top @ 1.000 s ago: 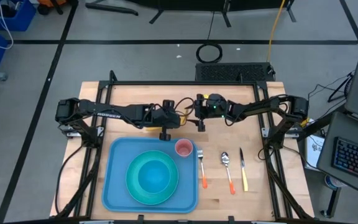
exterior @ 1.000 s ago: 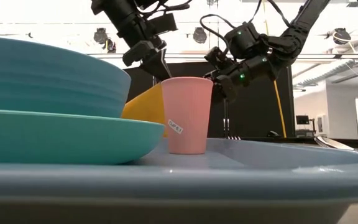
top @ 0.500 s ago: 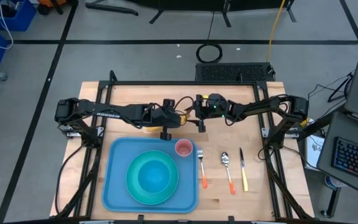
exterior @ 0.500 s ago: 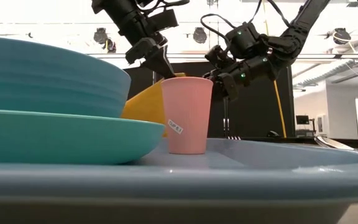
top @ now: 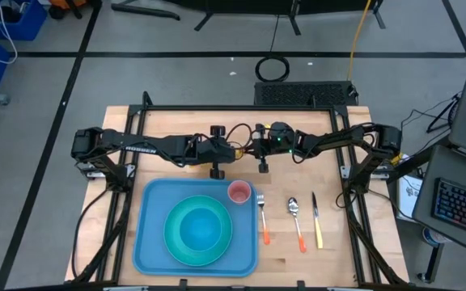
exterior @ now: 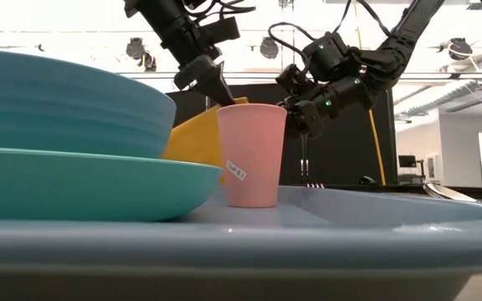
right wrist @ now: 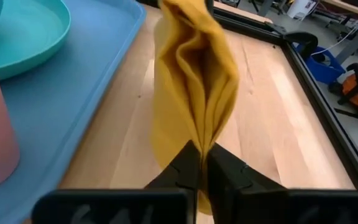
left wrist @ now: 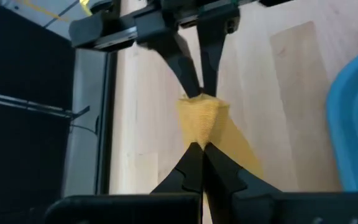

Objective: Set up tray
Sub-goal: Put the yellow table napkin on top of the blue tray to the left of the green plate

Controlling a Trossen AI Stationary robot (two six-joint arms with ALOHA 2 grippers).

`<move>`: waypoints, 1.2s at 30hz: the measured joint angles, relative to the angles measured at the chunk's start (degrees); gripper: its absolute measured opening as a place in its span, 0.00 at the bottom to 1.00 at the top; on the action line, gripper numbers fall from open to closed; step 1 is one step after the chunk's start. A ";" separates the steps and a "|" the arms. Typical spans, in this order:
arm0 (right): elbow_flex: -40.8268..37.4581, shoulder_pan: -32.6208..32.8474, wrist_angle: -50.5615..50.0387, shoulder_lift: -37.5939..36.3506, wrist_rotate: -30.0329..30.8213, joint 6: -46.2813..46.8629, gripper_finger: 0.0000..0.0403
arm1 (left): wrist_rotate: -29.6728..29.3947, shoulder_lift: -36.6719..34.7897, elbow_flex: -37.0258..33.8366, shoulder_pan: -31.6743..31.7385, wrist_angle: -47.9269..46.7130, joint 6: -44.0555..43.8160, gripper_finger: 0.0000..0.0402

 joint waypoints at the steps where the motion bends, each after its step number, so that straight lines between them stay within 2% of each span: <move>1: 0.00 0.00 -0.08 -0.39 0.04 0.35 0.02 | -0.27 0.00 0.00 0.12 -0.03 -0.08 0.00; 12: 0.02 1.92 -1.88 -10.04 0.20 -0.20 0.00 | -5.18 -0.84 0.01 0.00 -0.56 -0.94 0.00; 19: 0.02 3.01 -3.27 -11.16 0.28 -0.15 0.00 | -6.78 -4.09 0.14 -1.66 2.09 -0.47 0.00; 21: 0.31 3.26 -3.18 -11.16 0.29 -0.07 0.00 | -8.48 -5.82 0.00 -2.04 -0.05 -1.07 0.00; 26: 3.64 4.73 -4.04 -11.13 0.39 -0.10 0.00 | -10.20 -8.53 -0.09 -2.87 -2.53 -3.06 0.00; 36: 13.13 7.83 -13.98 -10.94 0.46 -0.58 0.00 | -13.67 -11.77 0.04 -6.31 -7.21 -8.45 0.00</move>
